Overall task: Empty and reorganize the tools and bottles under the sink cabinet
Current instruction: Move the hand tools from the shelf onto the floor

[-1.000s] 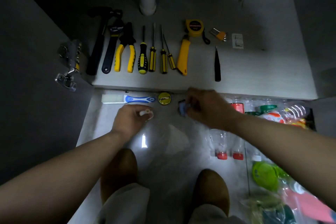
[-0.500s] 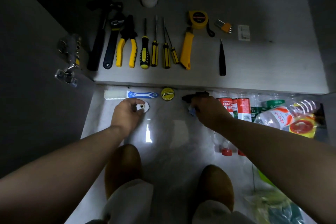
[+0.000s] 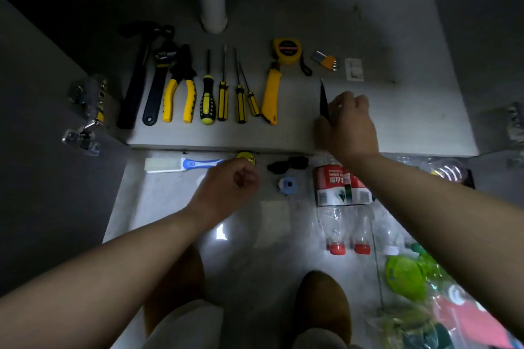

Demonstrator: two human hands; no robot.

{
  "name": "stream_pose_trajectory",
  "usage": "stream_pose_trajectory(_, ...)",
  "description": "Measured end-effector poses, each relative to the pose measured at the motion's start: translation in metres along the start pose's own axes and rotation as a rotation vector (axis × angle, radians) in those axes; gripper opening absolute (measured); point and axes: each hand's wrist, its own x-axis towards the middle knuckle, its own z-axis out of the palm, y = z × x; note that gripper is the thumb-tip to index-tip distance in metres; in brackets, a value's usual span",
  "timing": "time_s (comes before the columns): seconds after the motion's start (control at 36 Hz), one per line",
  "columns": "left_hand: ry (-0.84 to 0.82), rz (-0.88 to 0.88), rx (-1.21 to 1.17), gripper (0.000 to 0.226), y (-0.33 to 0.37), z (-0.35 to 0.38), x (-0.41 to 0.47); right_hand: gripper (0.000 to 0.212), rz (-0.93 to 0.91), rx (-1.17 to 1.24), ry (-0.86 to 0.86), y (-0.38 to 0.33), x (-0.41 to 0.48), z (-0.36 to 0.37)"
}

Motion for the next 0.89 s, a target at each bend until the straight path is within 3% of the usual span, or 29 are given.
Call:
stream_pose_trajectory(0.11,-0.085,0.117,-0.112,0.012,0.027,0.001,0.015,0.044,0.165,-0.021,-0.071,0.005,0.023,0.003)
stream_pose_trajectory(0.25,-0.004,0.216,-0.105,0.012,0.063,-0.009,0.042,0.036,0.196,0.015,-0.144,0.004,0.031,0.008)
stream_pose_trajectory(0.33,0.075,0.257,0.073,0.012,0.073,-0.015,0.058,0.029,0.179,0.062,-0.128,0.007,0.025,0.013)
stream_pose_trajectory(0.47,0.22,0.251,0.513,0.037,0.09,-0.024,0.098,0.017,0.131,0.17,-0.103,0.014,0.013,0.014)
stream_pose_trajectory(0.64,0.174,0.165,0.802,0.07,0.108,-0.019,0.137,0.015,0.077,0.319,-0.183,0.018,-0.004,0.004)
stream_pose_trajectory(0.72,0.152,0.125,0.705,0.066,0.108,-0.015,0.145,0.013,0.061,0.357,-0.253,0.019,-0.012,0.0)
stream_pose_trajectory(0.89,0.168,0.191,0.256,0.039,0.087,-0.018,0.108,0.01,-0.007,0.373,-0.305,0.016,-0.027,-0.003)
